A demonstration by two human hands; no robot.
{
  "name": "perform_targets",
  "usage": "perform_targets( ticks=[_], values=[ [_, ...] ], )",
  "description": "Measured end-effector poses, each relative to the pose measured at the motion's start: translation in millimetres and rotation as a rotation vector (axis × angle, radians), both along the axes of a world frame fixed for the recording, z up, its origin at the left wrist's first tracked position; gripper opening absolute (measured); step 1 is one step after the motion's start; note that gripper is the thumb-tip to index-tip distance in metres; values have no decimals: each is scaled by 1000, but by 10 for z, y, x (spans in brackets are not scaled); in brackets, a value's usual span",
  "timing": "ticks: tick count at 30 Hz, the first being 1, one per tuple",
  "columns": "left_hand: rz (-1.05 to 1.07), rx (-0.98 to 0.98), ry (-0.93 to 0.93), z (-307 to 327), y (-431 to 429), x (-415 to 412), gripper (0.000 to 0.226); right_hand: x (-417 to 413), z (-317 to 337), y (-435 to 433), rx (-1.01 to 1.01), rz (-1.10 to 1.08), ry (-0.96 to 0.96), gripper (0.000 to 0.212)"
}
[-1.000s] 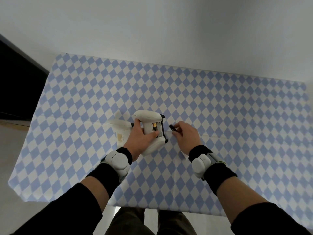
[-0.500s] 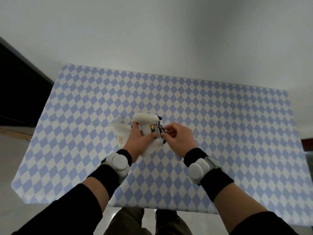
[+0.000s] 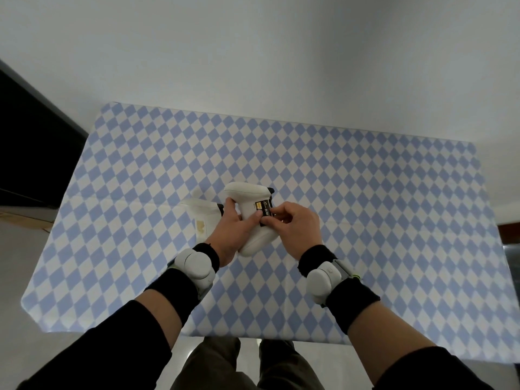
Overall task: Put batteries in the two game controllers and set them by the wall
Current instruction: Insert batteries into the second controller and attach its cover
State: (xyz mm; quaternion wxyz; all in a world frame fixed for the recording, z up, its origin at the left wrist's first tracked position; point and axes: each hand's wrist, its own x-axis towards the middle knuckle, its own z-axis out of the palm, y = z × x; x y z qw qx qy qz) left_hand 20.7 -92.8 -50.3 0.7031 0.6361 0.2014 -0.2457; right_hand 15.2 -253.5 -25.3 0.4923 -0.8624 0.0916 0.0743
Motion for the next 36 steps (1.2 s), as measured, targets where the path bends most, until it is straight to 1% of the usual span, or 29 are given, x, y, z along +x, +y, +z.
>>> perform_targets(
  ticks=[3, 6, 9, 12, 14, 18, 21, 24, 27, 28, 30, 32, 34, 36],
  values=[
    [20, -28, 4, 3, -33, 18, 53, 3, -24, -29, 1, 13, -15, 11],
    [24, 17, -9, 6, -47, 23, 53, 5, -55, -85, -37, 92, -30, 12],
    [11, 51, -27, -19, -43, 5, 66, 4, -80, -148, -90, 187, -21, 16],
    [0, 62, -38, -48, -46, -16, 72, 3, -87, -212, -108, 225, -17, 19],
    [-3, 88, -48, -43, -78, -15, 74, 12, -90, -277, -131, 190, -31, 18],
    [11, 136, -48, -65, -108, 7, 72, 6, -154, -508, -183, -9, 2, 16],
    [4, 157, -46, -87, -140, 25, 73, -43, -251, -737, -283, -70, 105, 17],
    [11, 162, -62, -103, -177, 23, 59, -113, -343, -872, -386, -69, 248, 20],
    [18, 162, -41, -118, -217, 5, 55, -194, -418, -892, -410, -36, 352, 27],
    [21, 162, -34, -135, -231, 2, 58, -215, -443, -882, -418, -5, 383, 33],
    [24, 165, -24, -166, -253, -9, 66, -266, -525, -852, -432, 88, 459, 53],
    [23, 163, -30, -170, -259, -32, 67, -316, -585, -815, -481, 180, 496, 69],
    [22, 170, -23, -208, -260, -52, 67, -341, -655, -800, -534, 230, 469, 70],
    [18, 178, -17, -225, -256, -74, 64, -351, -686, -801, -556, 217, 413, 63]
  ],
)
